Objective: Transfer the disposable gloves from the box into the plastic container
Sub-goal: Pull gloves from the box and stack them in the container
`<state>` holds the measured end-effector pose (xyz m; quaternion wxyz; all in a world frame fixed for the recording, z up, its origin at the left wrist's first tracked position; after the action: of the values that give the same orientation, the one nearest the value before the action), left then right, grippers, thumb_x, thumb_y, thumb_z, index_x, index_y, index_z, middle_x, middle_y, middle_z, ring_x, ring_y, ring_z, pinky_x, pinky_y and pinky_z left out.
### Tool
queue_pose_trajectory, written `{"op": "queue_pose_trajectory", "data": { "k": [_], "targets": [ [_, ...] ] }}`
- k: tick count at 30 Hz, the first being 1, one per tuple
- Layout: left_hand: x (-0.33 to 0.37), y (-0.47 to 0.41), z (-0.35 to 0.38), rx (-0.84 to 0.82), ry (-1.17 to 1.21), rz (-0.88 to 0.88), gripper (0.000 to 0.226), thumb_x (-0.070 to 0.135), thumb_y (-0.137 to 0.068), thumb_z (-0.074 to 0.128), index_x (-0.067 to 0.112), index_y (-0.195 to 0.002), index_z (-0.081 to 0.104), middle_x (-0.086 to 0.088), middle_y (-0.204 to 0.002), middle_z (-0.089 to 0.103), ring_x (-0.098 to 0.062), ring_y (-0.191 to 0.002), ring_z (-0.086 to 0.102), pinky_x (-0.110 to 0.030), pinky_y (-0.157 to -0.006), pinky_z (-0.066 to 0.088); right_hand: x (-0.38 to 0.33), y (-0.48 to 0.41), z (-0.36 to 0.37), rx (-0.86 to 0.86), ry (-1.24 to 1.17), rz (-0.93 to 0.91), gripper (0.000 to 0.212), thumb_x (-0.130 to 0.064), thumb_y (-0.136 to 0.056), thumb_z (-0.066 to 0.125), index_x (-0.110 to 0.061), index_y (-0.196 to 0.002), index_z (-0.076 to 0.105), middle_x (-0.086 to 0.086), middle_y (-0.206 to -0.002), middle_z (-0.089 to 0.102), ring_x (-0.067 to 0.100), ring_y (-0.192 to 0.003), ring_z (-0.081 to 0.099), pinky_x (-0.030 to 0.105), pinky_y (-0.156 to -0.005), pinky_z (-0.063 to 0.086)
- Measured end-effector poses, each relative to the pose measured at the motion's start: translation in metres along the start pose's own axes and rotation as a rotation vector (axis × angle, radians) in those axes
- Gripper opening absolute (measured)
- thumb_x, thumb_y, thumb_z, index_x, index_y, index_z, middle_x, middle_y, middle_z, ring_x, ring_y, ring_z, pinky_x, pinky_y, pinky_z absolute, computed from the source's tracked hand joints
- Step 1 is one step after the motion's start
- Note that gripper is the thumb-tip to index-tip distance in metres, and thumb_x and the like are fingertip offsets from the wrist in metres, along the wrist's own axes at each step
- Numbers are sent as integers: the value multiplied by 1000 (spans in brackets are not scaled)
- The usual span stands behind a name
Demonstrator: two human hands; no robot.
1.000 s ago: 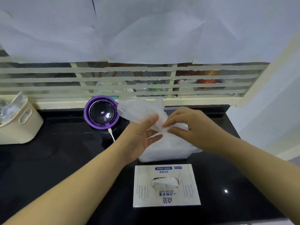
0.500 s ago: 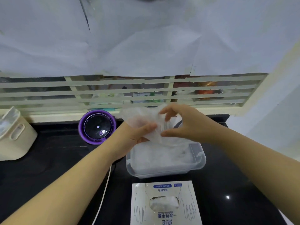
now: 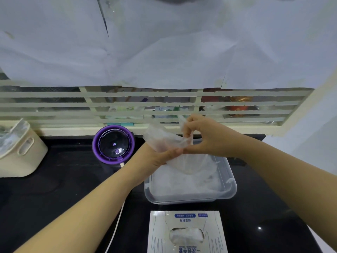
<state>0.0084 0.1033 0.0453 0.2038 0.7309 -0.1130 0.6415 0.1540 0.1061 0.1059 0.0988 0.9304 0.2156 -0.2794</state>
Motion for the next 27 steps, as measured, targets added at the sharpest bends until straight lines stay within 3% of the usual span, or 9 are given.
{"op": "queue_pose_trajectory", "data": {
  "k": [6,10,12,14,16,19,21,24,27],
  "targets": [
    [-10,7,1,-7,-35,-128,58,65,-66,73,33,-112,56,6,-112,68,-16,-111,63,-39,-94,53,9,10,-20,73,138,42,23,-46,-76,69,-37,-69,49,-1,-148,35,10,-140,10,35,-110,15],
    [1,9,-23,150,-108,-108,117,62,-58,80,35,-150,13,11,-146,39,-7,-125,46,-32,-104,38,7,19,-30,-103,214,57,15,-46,-79,68,-35,-80,58,-13,-156,14,-1,-141,-8,32,-113,6],
    [15,7,-28,136,-291,-24,103,60,-59,73,46,-145,18,18,-152,23,-2,-131,31,-29,-106,30,7,20,-36,-115,207,65,15,-45,-79,69,-34,-82,59,-12,-155,18,-2,-140,-6,32,-113,7],
    [29,6,-27,46,-409,54,62,66,-65,68,53,-121,47,28,-145,31,0,-130,36,-33,-110,31,7,18,-40,-128,191,74,15,-46,-78,70,-35,-81,59,-13,-152,24,-1,-140,0,36,-114,11],
    [37,6,-24,17,-380,95,36,60,-72,67,37,-99,67,25,-130,55,0,-119,53,-37,-106,40,9,15,-42,-176,208,110,15,-47,-79,69,-36,-81,59,-17,-143,35,5,-135,20,35,-110,23],
    [39,5,-18,105,-335,77,24,40,-83,65,17,-88,68,3,-95,73,-18,-91,67,-40,-88,53,13,10,-41,-238,260,189,20,-48,-79,69,-36,-88,54,-18,-107,53,4,-98,53,22,-83,41],
    [29,-1,-13,163,-313,26,20,31,-89,64,10,-87,65,-2,-80,74,-21,-78,70,-42,-88,53,19,5,-40,-174,228,257,32,-46,-79,70,-33,-104,55,-14,-110,55,10,-91,60,24,-80,47],
    [1,-10,-11,217,-273,-98,17,26,-91,64,10,-84,62,-3,-73,73,-13,-65,71,-41,-87,55,26,3,-37,60,355,339,77,-48,-77,71,-29,-141,33,0,-147,35,21,-127,43,38,-103,38],
    [-21,-15,-9,250,-328,-183,15,27,-93,61,15,-84,59,0,-74,70,-9,-61,70,-31,-75,55,16,11,-21,292,610,227,77,-48,-79,68,-28,-144,31,7,-153,25,28,-139,24,46,-111,24]
  ]
}}
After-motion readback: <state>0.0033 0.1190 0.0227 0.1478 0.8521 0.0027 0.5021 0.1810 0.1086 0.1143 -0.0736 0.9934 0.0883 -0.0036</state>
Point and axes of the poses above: each hand's wrist, its own y-axis away from the middle knuckle, its own z-axis out of the palm, x = y × z, the point moved 5 cm from there along -y, towards the middle knuckle
